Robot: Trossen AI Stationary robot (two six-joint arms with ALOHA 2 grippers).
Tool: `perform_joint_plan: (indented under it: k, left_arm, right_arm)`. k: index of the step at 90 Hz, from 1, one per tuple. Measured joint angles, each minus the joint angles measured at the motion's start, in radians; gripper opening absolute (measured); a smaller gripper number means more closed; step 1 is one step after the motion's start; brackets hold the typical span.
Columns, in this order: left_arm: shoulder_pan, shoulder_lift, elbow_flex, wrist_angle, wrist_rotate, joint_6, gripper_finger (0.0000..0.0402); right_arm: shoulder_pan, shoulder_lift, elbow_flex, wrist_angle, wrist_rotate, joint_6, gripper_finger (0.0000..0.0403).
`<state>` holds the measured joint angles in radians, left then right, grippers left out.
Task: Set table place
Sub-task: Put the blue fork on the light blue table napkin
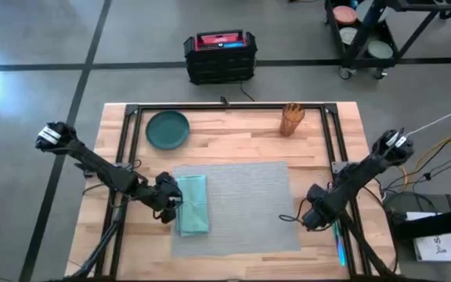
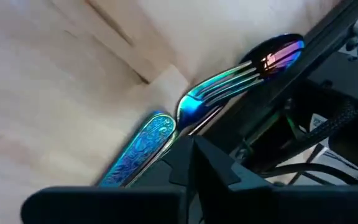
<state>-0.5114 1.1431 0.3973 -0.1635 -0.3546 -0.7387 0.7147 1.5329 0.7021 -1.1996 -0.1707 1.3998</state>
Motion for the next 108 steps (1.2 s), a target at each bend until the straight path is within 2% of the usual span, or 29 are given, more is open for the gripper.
perform_joint_plan:
  k: [21, 37, 75, 90, 108]
  left_arm:
    - [0.000, 0.000, 0.000, 0.006, 0.004, 0.001, 0.0115]
    - [0.000, 0.000, 0.000, 0.007, 0.005, 0.002, 0.0115]
    - [0.000, 0.000, 0.000, 0.014, 0.004, 0.002, 0.0115]
    - [0.000, 0.000, 0.000, 0.014, 0.004, 0.001, 0.0115]
    - [0.000, 0.000, 0.000, 0.015, 0.005, 0.001, 0.0115]
  right_arm:
    - [-0.004, 0.147, 0.000, 0.057, -0.041, -0.077, 0.0001]
    - [-0.004, 0.170, 0.019, 0.058, -0.011, -0.073, 0.0000]
    - [-0.090, 0.124, 0.123, 0.101, 0.204, -0.057, 0.0000]
    - [-0.150, 0.077, 0.151, 0.066, 0.197, -0.053, 0.0000]
    - [-0.192, -0.101, 0.139, 0.058, 0.200, 0.008, 0.0011]
